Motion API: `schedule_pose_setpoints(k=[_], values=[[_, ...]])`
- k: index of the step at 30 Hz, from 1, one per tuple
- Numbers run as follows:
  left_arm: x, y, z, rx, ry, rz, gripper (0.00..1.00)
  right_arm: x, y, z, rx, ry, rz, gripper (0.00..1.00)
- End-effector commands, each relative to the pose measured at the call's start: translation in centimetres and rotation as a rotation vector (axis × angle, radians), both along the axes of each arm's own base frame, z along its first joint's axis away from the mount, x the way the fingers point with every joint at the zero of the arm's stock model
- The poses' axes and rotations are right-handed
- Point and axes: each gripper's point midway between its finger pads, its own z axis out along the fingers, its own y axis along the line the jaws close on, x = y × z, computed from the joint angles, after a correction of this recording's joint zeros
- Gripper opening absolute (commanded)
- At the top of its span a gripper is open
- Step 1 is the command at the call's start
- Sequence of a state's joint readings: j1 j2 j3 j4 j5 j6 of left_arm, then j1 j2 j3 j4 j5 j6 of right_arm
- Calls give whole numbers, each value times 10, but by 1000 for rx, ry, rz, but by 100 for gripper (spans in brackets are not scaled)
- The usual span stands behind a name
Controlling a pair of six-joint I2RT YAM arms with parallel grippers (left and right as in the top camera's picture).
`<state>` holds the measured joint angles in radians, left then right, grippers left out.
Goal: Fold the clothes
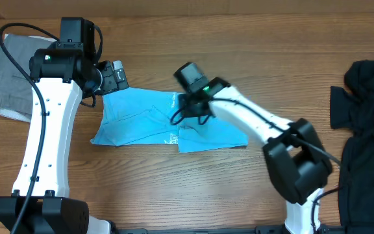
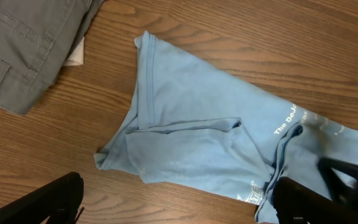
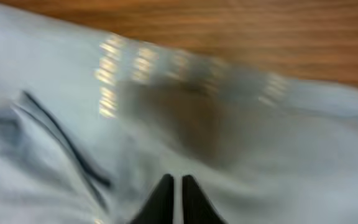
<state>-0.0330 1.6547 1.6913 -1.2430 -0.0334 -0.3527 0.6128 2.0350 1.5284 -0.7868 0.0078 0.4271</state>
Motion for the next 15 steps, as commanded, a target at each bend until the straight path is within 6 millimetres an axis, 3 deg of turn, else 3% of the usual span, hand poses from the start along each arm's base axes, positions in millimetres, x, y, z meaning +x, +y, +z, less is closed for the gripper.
schedule_pose_setpoints(k=[1,4,6,8,12,15], values=[[2,-2,1,-10,-1,3,100,21,-41,84,155,-45,-108,16],[2,-2,1,-10,-1,3,100,12,-93,89,102,20,-170,27],[2,-2,1,-10,-1,3,100,2,-132,83,59,102,-210,36],[2,-2,1,-10,-1,3,100,-6,-157,75,79,165,-206,47],[2,-2,1,-10,-1,3,100,-7,-190,63,141,206,-260,51],[2,-2,1,-10,-1,3,100,-6,-192,50,264,215,-254,51]])
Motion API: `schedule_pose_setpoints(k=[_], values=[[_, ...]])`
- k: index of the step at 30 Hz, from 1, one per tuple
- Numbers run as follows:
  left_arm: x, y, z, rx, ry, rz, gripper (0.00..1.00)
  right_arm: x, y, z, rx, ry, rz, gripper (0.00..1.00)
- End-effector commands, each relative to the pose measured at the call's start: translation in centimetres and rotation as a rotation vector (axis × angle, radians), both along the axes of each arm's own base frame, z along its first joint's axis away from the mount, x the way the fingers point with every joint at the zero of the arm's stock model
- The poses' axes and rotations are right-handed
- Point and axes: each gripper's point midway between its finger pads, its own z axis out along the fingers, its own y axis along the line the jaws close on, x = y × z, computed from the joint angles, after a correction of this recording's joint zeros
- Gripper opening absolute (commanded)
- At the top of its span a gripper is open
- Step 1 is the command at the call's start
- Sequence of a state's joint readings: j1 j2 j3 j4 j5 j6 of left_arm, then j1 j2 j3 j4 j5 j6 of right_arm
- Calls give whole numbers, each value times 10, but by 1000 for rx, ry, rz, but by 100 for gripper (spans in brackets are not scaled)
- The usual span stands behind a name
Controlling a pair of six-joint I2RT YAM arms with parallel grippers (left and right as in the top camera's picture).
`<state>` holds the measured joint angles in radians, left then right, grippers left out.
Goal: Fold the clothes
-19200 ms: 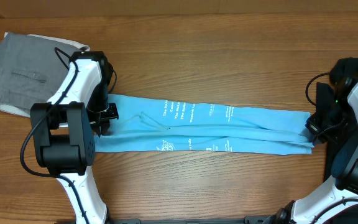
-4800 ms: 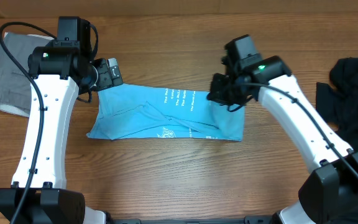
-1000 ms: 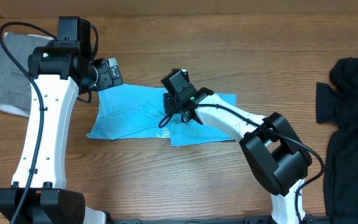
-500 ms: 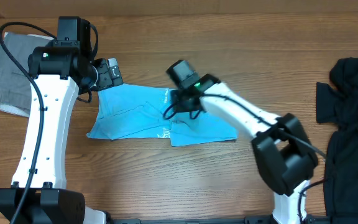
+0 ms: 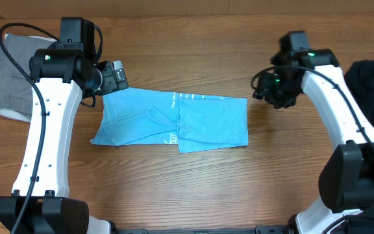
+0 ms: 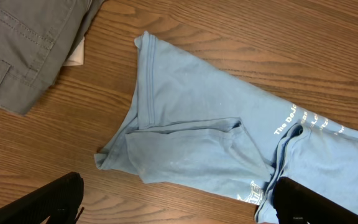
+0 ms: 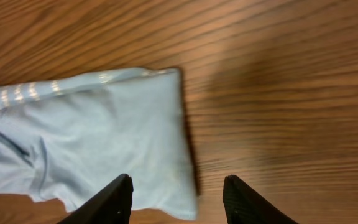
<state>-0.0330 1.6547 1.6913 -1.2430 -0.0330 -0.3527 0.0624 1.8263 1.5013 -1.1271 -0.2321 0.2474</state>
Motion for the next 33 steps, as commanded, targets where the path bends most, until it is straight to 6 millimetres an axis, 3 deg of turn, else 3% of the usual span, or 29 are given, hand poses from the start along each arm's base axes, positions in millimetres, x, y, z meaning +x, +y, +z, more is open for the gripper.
schedule_pose_setpoints(k=[1,4,8,14,22,24,26,27,29,33], values=[[2,-2,1,-10,-1,3,100,-5,11,-15,169,-9,52,52],[2,-2,1,-10,-1,3,100,-7,11,-39,181,-29,52,52],[2,-2,1,-10,-1,3,100,-20,29,-67,251,-36,86,52],[2,-2,1,-10,-1,3,100,-36,37,-96,273,-43,100,52],[2,-2,1,-10,-1,3,100,-44,46,-100,331,-46,112,45],[2,-2,1,-10,-1,3,100,-43,46,-100,331,-49,112,37],[2,-2,1,-10,-1,3,100,-42,46,-100,330,-55,113,12],[2,-2,1,-10,-1,3,100,-41,46,-100,329,-57,113,7],[2,-2,1,-10,-1,3,100,-38,42,-99,321,-68,106,4],[2,-2,1,-10,-1,3,100,-27,13,-91,280,-66,48,4]])
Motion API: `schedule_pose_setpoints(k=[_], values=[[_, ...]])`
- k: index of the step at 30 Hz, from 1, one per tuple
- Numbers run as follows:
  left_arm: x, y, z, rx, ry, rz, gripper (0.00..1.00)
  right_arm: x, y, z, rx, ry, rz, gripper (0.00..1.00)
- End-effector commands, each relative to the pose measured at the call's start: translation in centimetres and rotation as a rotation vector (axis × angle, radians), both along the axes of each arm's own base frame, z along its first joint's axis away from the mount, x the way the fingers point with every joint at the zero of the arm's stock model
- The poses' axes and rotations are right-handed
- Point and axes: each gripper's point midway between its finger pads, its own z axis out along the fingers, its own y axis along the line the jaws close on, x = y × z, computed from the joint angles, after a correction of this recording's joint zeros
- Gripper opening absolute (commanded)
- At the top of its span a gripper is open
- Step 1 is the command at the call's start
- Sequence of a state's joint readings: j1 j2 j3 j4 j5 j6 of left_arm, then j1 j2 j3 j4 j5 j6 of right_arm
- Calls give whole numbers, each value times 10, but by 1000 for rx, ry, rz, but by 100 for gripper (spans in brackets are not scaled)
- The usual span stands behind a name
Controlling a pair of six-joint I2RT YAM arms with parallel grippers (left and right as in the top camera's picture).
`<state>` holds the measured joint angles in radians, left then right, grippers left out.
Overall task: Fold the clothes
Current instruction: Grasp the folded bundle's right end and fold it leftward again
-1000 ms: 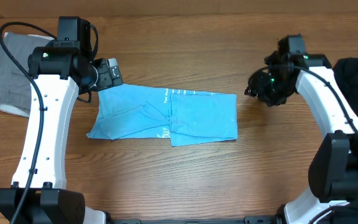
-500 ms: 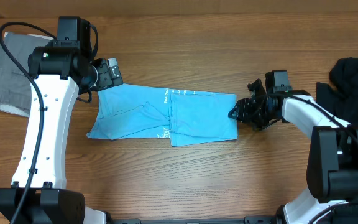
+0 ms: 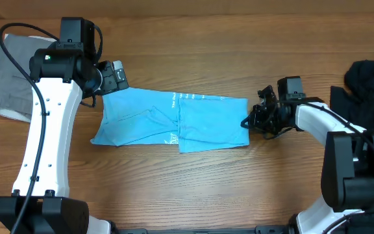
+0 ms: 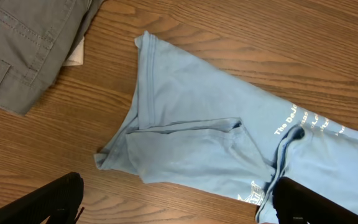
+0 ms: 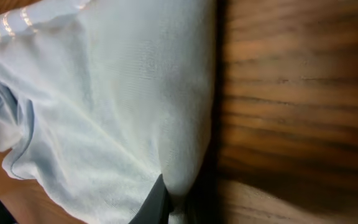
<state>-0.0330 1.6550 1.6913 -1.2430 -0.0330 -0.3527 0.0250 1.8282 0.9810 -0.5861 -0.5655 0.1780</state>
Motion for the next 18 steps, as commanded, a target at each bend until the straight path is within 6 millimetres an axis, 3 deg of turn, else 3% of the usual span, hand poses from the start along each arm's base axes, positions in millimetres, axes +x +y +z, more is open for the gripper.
schedule_pose_setpoints(k=[1,8,10,15,18], values=[[2,-2,1,-10,-2,3,100,19,-34,12,-38,-21,-67,4],[2,-2,1,-10,-2,3,100,29,-128,48,-101,31,-264,4],[2,-2,1,-10,-2,3,100,30,-145,62,-98,44,-308,4],[2,-2,1,-10,-2,3,100,34,-157,94,-100,54,-333,4],[2,-2,1,-10,-2,3,100,35,-140,115,-98,67,-289,4]])
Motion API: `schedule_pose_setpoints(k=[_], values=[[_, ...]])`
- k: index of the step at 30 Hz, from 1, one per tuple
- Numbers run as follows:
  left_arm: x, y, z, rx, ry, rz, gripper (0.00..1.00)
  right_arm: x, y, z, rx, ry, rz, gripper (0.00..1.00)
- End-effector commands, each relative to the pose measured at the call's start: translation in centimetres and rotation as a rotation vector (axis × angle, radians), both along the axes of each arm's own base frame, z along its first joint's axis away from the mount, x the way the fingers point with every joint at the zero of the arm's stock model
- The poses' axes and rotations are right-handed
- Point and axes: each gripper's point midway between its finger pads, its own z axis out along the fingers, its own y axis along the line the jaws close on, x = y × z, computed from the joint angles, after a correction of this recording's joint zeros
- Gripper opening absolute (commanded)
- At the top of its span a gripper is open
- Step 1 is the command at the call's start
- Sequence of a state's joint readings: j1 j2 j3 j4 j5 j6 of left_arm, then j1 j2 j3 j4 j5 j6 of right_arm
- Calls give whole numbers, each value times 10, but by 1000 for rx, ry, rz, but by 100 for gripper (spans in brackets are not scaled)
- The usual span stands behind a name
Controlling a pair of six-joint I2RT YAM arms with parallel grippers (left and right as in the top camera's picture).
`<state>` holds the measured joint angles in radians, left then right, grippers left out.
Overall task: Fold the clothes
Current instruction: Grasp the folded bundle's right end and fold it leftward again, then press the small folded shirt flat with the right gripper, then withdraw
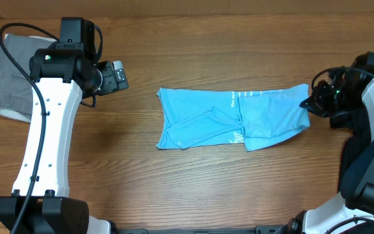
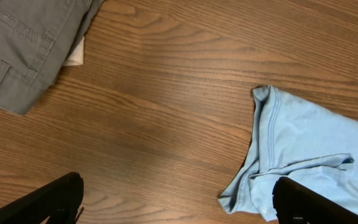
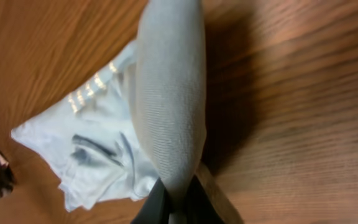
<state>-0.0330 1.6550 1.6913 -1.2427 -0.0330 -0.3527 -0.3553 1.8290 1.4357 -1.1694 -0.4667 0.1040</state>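
A light blue T-shirt (image 1: 232, 118), partly folded and rumpled, lies across the middle of the wooden table. My right gripper (image 1: 309, 104) is shut on its right edge, which is lifted; in the right wrist view the cloth (image 3: 169, 118) rises in a ridge from between the fingers (image 3: 157, 208). My left gripper (image 1: 117, 77) hangs open at the upper left, well away from the shirt. In the left wrist view only the shirt's left end (image 2: 291, 155) shows, near the right finger (image 2: 316, 202).
A grey folded garment (image 1: 8, 75) lies at the far left edge. A heap of black clothes (image 1: 369, 130) sits at the right edge, behind my right arm. Bare wood lies between the left arm and the shirt.
My right gripper, shut on the shirt's right edge, has moved to the right and the whole shirt has shifted right with it, away from my left gripper. The left arm has not moved.
My right gripper was shut low over the shirt's middle. Then it stood open off the shirt's right end. Then it was down at the right edge, shut on it. Now the shirt lies further right, its edge held up.
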Motion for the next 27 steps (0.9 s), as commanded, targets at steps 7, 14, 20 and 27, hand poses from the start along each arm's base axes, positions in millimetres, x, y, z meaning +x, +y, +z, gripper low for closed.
schedule_pose_setpoints(k=[7,14,20,27], values=[[2,-2,1,-9,-1,3,100,16,70,64,-7,-51,195,4],[2,-2,1,-9,-1,3,100,9,154,84,-4,-87,404,4],[2,-2,1,-10,-1,3,100,-8,214,80,-35,-98,550,4],[2,-2,1,-10,-1,3,100,-17,276,74,-29,-179,664,5]])
